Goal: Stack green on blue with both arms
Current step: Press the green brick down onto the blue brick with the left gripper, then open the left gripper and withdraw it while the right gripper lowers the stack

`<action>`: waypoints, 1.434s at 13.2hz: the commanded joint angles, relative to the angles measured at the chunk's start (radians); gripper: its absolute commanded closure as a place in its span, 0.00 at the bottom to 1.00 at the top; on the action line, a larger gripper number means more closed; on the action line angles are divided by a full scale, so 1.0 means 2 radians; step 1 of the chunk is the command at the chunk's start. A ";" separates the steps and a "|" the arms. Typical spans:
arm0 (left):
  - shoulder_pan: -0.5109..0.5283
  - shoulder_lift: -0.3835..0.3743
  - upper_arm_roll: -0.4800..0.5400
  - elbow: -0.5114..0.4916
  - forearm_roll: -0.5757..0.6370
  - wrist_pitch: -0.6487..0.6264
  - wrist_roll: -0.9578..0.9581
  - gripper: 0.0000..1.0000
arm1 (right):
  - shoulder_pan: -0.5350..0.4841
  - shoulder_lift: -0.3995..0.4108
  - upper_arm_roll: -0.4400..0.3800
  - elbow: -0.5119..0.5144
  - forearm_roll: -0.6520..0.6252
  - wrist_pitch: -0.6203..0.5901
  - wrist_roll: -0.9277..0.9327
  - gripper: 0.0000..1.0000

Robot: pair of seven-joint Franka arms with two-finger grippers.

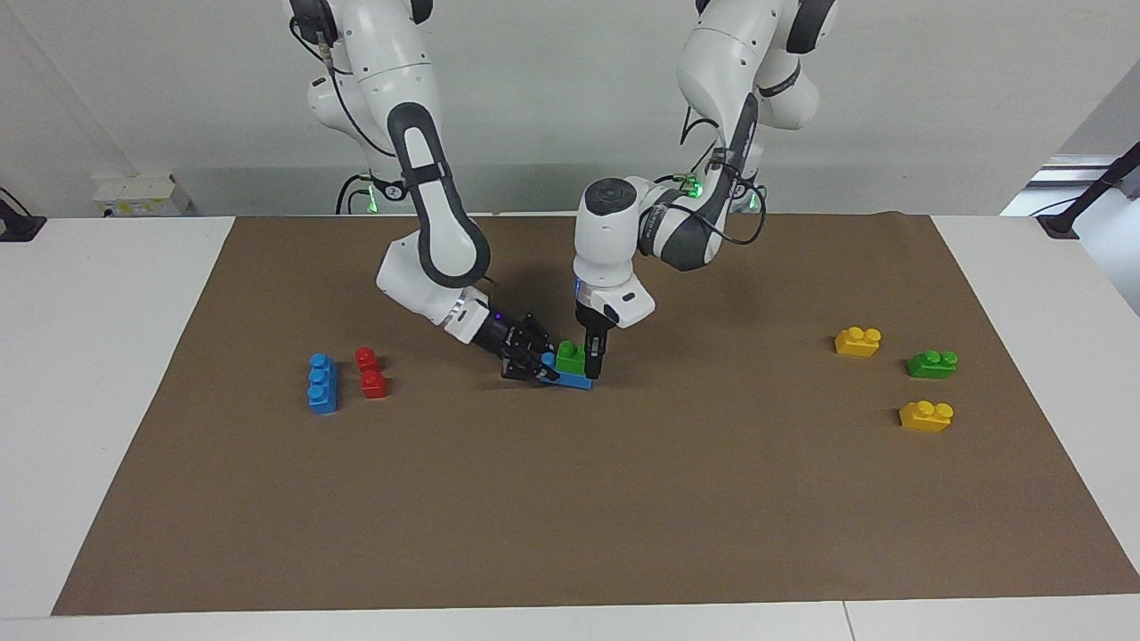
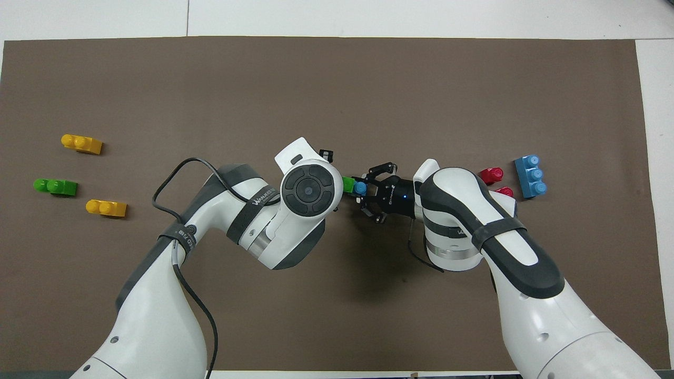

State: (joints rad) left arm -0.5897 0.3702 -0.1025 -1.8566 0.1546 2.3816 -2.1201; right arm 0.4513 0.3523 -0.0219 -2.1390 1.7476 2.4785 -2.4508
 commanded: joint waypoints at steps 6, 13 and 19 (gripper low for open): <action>0.036 -0.067 -0.002 -0.009 0.005 -0.061 0.019 0.00 | -0.006 0.003 0.002 0.000 0.017 -0.004 -0.007 0.00; 0.077 -0.095 -0.002 -0.004 0.003 -0.119 0.080 0.00 | 0.008 -0.017 0.004 0.003 0.015 0.026 0.048 0.00; 0.127 -0.117 -0.002 -0.004 -0.004 -0.158 0.163 0.00 | 0.014 -0.056 0.005 0.003 0.009 0.028 0.070 0.00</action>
State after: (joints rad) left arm -0.3775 0.1780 -0.0991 -1.8532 0.1547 2.1125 -1.8620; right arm 0.4750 0.2691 -0.0170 -2.1198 1.7501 2.5175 -2.3309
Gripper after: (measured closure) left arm 0.000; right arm 0.000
